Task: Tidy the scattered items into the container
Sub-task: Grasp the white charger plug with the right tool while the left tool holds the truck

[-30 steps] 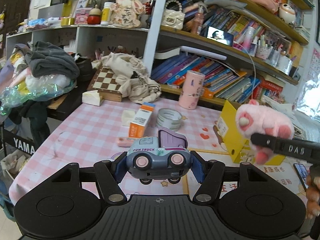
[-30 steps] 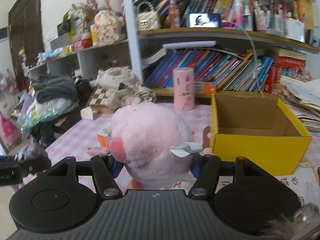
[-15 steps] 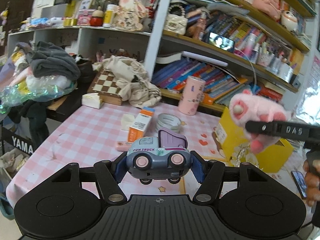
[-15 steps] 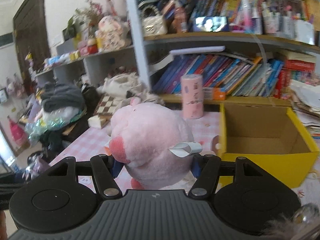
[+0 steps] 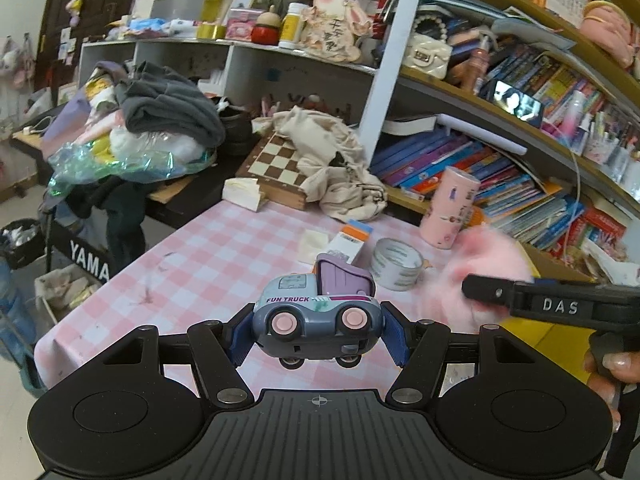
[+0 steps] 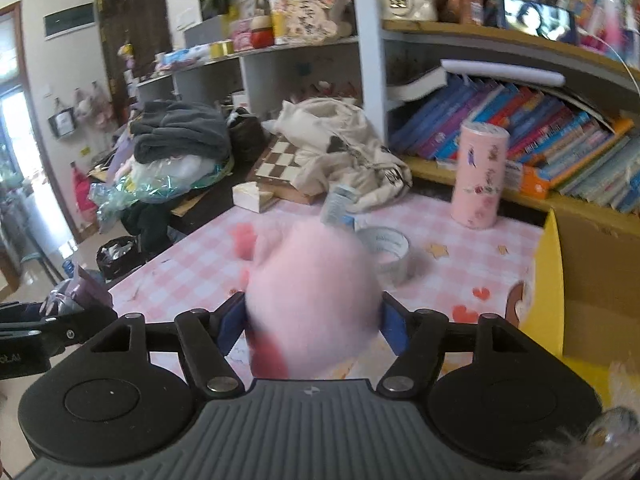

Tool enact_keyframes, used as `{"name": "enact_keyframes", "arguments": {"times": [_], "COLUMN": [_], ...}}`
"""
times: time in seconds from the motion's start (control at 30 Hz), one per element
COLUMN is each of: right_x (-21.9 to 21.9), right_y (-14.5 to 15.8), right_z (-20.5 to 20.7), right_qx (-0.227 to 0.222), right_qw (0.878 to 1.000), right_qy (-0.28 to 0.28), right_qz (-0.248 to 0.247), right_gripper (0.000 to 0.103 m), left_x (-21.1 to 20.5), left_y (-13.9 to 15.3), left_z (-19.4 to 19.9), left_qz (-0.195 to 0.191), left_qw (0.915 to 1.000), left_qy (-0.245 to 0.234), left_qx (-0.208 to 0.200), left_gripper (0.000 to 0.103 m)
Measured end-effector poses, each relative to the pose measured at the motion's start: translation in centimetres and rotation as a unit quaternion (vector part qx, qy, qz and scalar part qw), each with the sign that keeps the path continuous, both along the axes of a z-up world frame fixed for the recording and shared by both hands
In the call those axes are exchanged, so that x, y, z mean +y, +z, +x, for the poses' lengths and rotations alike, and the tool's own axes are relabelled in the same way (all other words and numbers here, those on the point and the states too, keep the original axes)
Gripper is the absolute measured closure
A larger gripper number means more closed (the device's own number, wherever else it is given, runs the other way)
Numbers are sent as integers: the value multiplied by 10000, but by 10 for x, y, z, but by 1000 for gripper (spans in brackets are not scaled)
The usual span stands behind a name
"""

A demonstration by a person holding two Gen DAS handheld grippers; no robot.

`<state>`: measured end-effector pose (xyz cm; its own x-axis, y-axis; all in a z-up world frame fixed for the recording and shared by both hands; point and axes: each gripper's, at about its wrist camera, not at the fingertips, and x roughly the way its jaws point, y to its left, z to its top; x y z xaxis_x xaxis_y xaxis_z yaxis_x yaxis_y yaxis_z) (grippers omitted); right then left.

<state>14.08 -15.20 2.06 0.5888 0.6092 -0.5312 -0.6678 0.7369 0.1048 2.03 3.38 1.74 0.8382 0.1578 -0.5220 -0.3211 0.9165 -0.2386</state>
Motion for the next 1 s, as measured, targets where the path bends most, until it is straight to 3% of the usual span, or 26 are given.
{"name": "enact_keyframes", "arguments": {"times": [0.13, 0.33, 0.8, 1.0], "right_x": [-1, -11, -14, -13], "right_y": [1, -13, -74, -92], "right_z": [11, 22, 21, 21], "right_qx": [-48, 231, 996, 1246], "right_qw": [9999, 9996, 9904, 9837], "right_qy": [113, 71, 128, 85], "right_qz": [21, -110, -946, -1291], "right_gripper": [35, 35, 34, 29], "left_x": [-3, -7, -15, -17], "left_y": [-3, -8, -19, -24], "left_z": [7, 14, 29, 32], "left_qz": [-16, -51, -108, -150], "left_qw": [9999, 9998, 9989, 9983], "left_qy": [87, 129, -2, -1], "left_qx": [71, 167, 447, 566], "left_gripper": [39, 39, 39, 39]}}
